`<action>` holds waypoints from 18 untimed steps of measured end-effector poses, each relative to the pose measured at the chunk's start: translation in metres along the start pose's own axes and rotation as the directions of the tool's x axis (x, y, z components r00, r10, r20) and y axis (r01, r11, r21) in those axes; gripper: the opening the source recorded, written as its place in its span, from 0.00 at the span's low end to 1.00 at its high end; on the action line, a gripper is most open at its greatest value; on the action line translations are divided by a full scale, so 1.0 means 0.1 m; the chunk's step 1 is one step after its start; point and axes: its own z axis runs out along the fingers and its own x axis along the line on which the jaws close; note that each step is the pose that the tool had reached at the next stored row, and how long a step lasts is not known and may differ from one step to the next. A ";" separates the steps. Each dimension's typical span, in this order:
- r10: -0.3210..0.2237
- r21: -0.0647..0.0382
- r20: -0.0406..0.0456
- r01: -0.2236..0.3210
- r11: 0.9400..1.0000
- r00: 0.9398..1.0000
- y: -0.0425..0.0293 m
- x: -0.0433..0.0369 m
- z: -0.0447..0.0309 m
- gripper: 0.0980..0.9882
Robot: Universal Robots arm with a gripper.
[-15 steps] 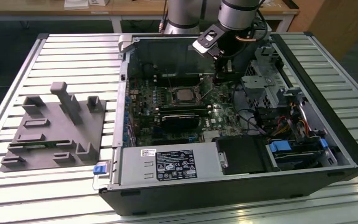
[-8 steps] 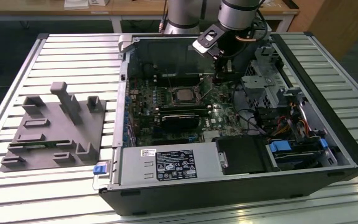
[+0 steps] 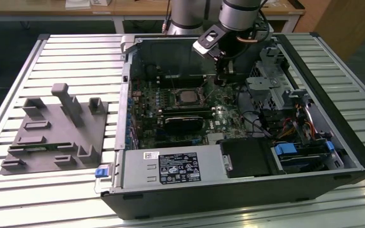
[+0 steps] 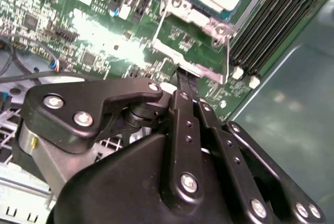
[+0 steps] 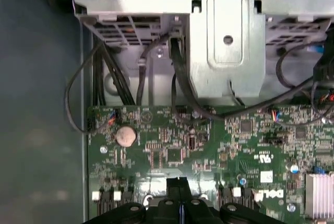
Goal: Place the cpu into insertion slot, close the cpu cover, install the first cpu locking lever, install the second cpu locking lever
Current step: 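Close the cpu cover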
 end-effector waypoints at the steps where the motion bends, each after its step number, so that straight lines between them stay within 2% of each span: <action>1: 0.001 0.000 0.000 -0.001 1.000 1.000 -0.027 -0.001 0.000 0.01; 12: 0.006 -0.002 -0.001 -0.006 1.000 1.000 -0.309 -0.011 0.007 0.01; 18: 0.006 -0.002 -0.001 -0.006 1.000 1.000 -0.324 -0.011 0.008 0.01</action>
